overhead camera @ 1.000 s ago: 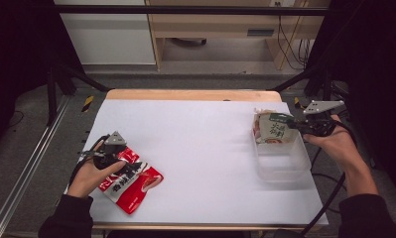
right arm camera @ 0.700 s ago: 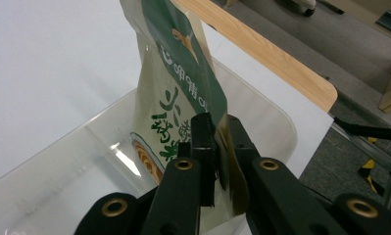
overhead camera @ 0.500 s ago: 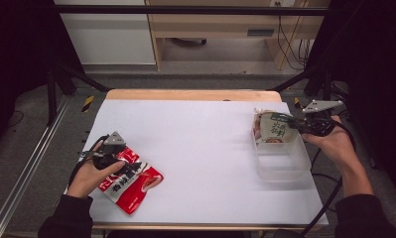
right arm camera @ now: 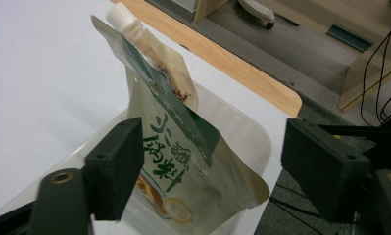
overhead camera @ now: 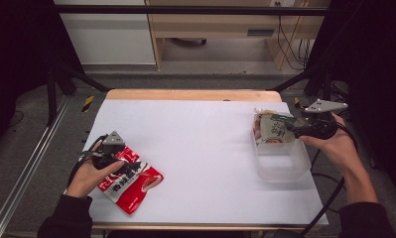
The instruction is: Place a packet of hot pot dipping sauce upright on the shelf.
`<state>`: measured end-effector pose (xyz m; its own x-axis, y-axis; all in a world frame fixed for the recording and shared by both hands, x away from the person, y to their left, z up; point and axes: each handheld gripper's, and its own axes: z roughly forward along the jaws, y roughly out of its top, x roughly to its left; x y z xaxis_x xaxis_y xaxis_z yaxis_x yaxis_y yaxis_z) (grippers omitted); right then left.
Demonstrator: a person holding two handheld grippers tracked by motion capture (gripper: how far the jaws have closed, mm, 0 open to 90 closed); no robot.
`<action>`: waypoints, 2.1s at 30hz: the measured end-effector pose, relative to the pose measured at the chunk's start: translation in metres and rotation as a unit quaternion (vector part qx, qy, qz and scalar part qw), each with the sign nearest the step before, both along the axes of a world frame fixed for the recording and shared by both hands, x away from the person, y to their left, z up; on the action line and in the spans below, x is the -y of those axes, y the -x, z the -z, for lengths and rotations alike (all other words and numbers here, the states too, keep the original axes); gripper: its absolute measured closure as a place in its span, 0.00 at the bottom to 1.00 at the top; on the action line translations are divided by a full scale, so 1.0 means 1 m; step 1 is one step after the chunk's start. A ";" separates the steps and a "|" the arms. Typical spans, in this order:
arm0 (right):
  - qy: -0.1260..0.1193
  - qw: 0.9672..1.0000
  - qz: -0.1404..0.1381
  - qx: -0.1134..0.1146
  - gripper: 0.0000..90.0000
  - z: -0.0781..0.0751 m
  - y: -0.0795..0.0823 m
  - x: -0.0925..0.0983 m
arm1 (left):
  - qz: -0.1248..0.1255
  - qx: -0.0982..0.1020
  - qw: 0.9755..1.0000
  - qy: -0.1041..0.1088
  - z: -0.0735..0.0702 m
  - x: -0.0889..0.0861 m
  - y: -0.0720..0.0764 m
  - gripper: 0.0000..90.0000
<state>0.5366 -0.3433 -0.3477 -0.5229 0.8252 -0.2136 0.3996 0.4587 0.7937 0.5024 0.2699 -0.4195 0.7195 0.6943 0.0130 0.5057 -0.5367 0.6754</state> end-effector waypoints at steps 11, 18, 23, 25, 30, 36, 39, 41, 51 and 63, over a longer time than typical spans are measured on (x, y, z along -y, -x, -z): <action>-0.008 0.998 -0.009 0.058 0.15 -0.026 0.028 -0.027 | -0.007 0.009 1.000 0.000 -0.002 0.000 0.003 0.10; -0.013 0.997 -0.022 0.070 0.14 -0.034 0.041 -0.046 | -0.008 0.013 1.000 -0.002 -0.002 -0.002 0.005 0.10; -0.015 0.997 -0.029 0.075 0.13 -0.037 0.045 -0.057 | -0.011 0.018 1.000 -0.002 -0.004 -0.004 0.005 0.09; -0.016 0.997 -0.030 0.076 0.13 -0.037 0.046 -0.062 | -0.014 0.020 1.000 -0.001 -0.004 -0.005 0.005 0.09; -0.021 0.996 -0.037 0.076 0.12 -0.036 0.047 -0.071 | -0.013 0.019 1.000 -0.002 -0.004 -0.006 0.006 0.09; -0.013 0.997 -0.039 0.066 0.12 -0.033 0.045 -0.076 | -0.013 0.020 1.000 -0.002 -0.006 -0.007 0.006 0.08; -0.014 0.997 -0.041 0.066 0.11 -0.033 0.047 -0.080 | -0.014 0.020 1.000 -0.004 -0.006 -0.008 0.006 0.08; -0.017 0.997 -0.046 0.066 0.11 -0.031 0.050 -0.086 | -0.015 0.021 1.000 -0.006 -0.006 -0.008 0.007 0.08; -0.029 0.995 -0.076 0.052 0.11 -0.013 0.056 -0.130 | -0.023 0.034 0.999 -0.008 -0.009 -0.016 0.011 0.08; -0.041 0.993 -0.110 0.016 0.11 0.022 0.060 -0.189 | -0.047 0.039 0.998 -0.006 -0.008 -0.038 0.020 0.07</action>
<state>0.4763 -0.1548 -0.3696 -0.6861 0.7073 -0.1701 0.2714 0.4658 0.8422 0.4822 0.3083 -0.4114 0.6482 0.7578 0.0753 0.5000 -0.4981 0.7084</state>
